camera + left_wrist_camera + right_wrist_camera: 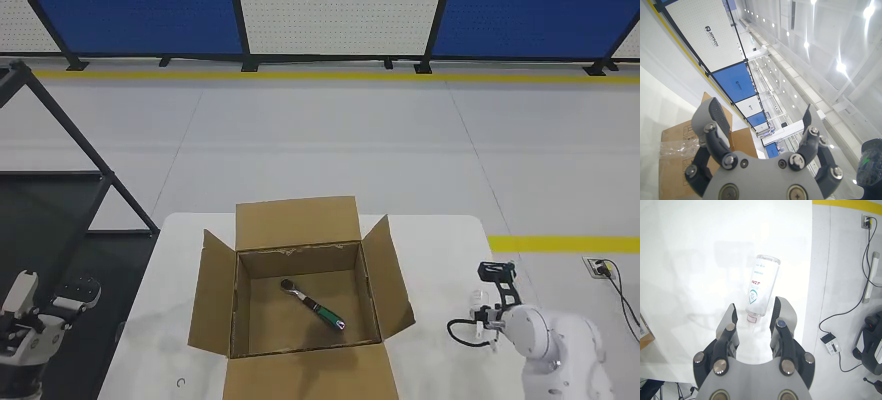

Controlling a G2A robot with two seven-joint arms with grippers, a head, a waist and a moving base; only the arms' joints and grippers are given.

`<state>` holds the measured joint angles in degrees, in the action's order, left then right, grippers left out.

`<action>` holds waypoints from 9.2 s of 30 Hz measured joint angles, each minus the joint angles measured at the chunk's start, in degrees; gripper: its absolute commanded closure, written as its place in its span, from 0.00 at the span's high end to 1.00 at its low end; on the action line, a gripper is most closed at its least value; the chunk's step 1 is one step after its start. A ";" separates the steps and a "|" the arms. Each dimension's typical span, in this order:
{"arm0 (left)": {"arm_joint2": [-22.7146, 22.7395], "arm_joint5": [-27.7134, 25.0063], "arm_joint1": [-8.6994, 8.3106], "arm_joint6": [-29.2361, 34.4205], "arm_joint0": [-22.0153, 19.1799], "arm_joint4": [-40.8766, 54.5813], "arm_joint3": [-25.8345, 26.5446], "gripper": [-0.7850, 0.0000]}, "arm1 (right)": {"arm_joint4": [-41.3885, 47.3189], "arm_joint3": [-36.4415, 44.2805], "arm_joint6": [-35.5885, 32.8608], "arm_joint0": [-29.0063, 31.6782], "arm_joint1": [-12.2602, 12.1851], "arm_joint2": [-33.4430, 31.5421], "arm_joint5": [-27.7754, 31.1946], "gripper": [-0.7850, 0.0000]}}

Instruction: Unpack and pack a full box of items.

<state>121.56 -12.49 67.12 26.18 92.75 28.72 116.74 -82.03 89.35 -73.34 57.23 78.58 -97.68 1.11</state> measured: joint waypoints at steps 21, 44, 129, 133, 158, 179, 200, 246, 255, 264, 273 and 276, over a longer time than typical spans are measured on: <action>0.00 0.00 0.00 0.00 0.00 0.00 0.00 1.00 | 0.20 -13.19 3.22 -6.44 -0.88 2.90 -2.10 0.33; 0.00 0.00 0.00 0.00 0.00 0.00 0.00 1.00 | 3.42 -0.31 4.78 -3.25 -1.91 2.50 -3.56 0.00; 0.00 0.00 0.00 0.00 0.00 0.00 0.00 1.00 | 10.47 -48.06 10.25 -42.38 21.50 68.43 3.79 0.36; 0.00 0.00 0.00 0.00 0.00 0.00 0.00 1.00 | 9.68 -46.77 9.55 -41.89 21.07 67.12 3.51 0.38; 0.00 0.00 0.00 0.00 0.00 0.00 0.00 1.00 | 5.34 -7.19 0.13 -28.31 13.54 48.90 9.62 1.00; 0.00 0.00 0.00 0.00 0.00 0.00 0.00 1.00 | 24.75 21.38 -14.66 -18.01 8.19 11.99 5.23 1.00; 0.00 0.00 0.00 0.00 0.00 0.00 0.00 1.00 | 28.17 8.16 -14.67 -19.99 6.86 12.45 -0.85 0.46; 0.00 0.00 0.00 0.00 0.00 0.00 0.00 1.00 | 36.59 15.65 -2.08 -6.32 2.04 10.30 -28.21 0.00; 0.00 0.00 0.00 0.00 0.00 0.00 0.00 1.00 | 37.28 20.30 0.18 -3.38 1.24 9.41 -28.87 1.00; 0.00 0.00 0.00 0.00 0.00 0.00 0.00 1.00 | 43.62 24.86 3.58 -1.47 0.86 7.58 -22.66 1.00; -1.94 1.65 -0.10 -0.27 -0.79 -2.67 -0.88 1.00 | 46.97 22.39 4.98 -0.69 0.77 8.57 -21.72 1.00; -3.58 1.75 -0.23 1.26 -1.20 -4.58 -1.03 1.00 | 50.20 21.44 3.65 -1.36 0.58 9.34 -20.12 1.00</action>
<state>117.98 -10.74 66.89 27.43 91.54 24.14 115.70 -31.82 110.78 -69.69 55.87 79.16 -88.34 -19.01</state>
